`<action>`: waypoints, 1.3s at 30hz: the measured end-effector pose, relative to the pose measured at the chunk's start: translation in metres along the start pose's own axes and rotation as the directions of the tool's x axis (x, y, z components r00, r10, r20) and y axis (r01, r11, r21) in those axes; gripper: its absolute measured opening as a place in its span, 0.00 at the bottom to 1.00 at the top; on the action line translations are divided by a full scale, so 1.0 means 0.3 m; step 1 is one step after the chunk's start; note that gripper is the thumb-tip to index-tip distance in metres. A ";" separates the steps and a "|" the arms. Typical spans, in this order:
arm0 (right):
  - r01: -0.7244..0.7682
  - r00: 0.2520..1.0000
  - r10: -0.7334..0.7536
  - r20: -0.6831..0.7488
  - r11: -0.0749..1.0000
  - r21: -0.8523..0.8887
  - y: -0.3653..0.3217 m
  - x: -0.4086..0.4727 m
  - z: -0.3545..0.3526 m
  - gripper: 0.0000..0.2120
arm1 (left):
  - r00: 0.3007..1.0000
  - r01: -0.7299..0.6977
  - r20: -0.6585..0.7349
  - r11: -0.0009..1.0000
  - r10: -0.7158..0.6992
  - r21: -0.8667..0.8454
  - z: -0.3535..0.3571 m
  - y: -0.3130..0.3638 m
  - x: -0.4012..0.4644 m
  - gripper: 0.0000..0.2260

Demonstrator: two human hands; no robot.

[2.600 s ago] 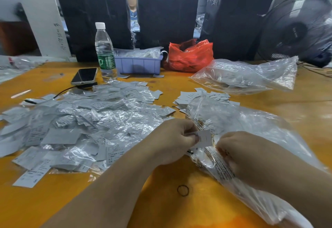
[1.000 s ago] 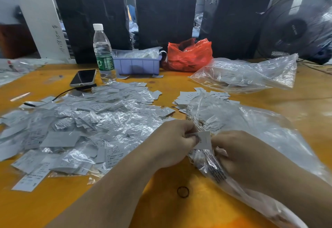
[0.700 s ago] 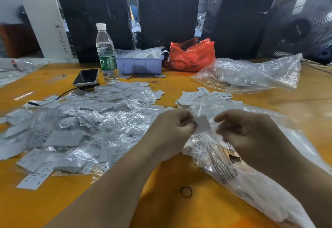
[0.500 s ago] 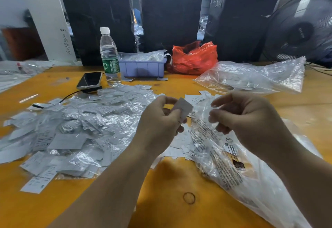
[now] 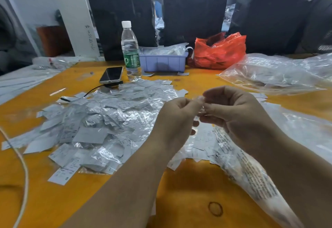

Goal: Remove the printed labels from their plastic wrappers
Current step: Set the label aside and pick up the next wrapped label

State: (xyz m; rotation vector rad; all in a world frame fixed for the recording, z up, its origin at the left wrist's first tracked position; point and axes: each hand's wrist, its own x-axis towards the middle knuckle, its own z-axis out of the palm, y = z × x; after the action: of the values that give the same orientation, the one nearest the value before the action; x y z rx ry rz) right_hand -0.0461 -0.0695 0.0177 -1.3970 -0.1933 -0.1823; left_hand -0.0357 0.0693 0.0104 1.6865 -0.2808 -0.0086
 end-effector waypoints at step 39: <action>-0.101 0.971 0.134 0.195 0.980 -0.170 0.003 -0.028 -0.083 0.08 | 0.994 -0.033 -0.111 0.962 0.002 -0.269 -0.032 -0.016 0.020 0.22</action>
State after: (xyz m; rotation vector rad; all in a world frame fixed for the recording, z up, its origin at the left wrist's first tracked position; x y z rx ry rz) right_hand -0.0533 -0.0938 0.0109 -1.5819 -0.2709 0.0483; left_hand -0.0275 0.0779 0.0080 1.4065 -0.2015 0.0569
